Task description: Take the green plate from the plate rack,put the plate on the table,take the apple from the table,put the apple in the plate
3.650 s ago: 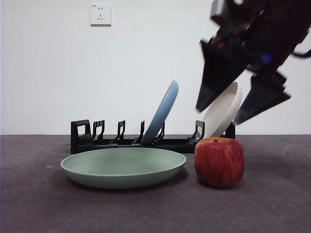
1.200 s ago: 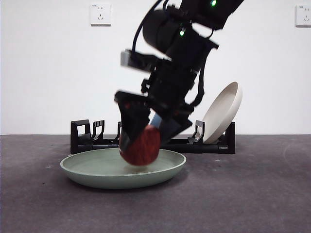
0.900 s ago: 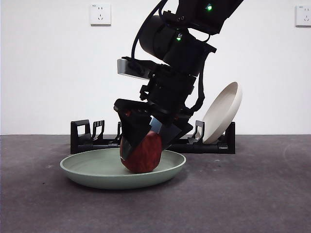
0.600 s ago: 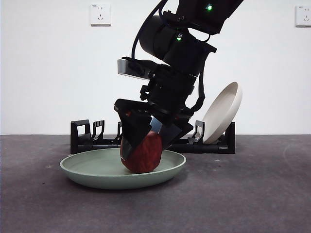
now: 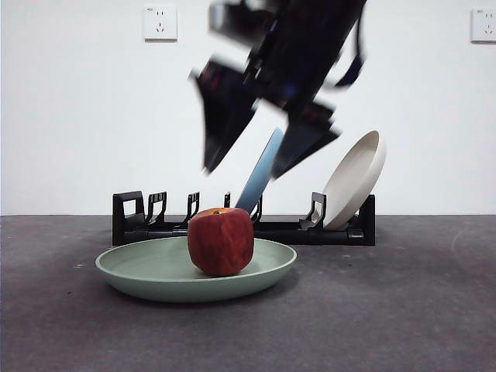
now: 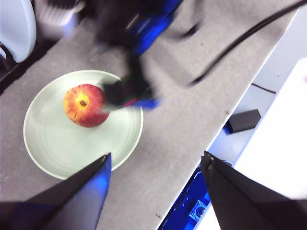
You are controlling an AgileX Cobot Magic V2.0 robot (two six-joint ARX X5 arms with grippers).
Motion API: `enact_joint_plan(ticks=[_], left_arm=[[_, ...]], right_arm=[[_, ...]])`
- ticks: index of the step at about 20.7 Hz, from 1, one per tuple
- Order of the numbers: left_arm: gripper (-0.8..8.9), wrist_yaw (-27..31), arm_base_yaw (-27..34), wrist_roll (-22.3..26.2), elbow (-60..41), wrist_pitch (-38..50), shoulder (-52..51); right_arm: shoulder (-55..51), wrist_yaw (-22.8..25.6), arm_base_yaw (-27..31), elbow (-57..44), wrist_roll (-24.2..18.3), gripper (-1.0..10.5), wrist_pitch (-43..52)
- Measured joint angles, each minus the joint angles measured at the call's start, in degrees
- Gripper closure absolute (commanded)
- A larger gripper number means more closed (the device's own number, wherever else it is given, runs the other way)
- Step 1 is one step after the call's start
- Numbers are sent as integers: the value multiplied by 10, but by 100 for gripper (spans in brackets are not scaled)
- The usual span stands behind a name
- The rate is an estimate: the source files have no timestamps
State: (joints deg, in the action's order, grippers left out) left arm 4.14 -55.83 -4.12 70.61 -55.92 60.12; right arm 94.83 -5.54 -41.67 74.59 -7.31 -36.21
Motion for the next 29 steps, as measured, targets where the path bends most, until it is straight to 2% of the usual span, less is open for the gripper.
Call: enact_joint_plan(ticks=[3, 6, 8, 14, 17, 19, 20, 23, 29], left_arm=[[499, 2, 0, 0, 0, -8, 0], [499, 2, 0, 0, 0, -23, 0], [499, 2, 0, 0, 0, -28, 0], [499, 1, 0, 0, 0, -28, 0], [503, 1, 0, 0, 0, -29, 0], [516, 1, 0, 0, 0, -30, 0], [563, 1, 0, 0, 0, -30, 0], [821, 1, 0, 0, 0, -30, 0], [822, 1, 0, 0, 0, -30, 0]], right_arm=[[-92, -9, 0, 0, 0, 350, -120], [-189, -54, 0, 0, 7, 352, -229], [-244, -81, 0, 0, 16, 352, -271], [-323, -84, 0, 1, 42, 365, -329], [-339, -84, 0, 1, 49, 530, -355], [-344, -84, 0, 1, 52, 679, -367], [-345, -84, 0, 1, 52, 752, -370], [-346, -84, 0, 1, 52, 972, -377], [-346, -84, 0, 1, 52, 958, -377]])
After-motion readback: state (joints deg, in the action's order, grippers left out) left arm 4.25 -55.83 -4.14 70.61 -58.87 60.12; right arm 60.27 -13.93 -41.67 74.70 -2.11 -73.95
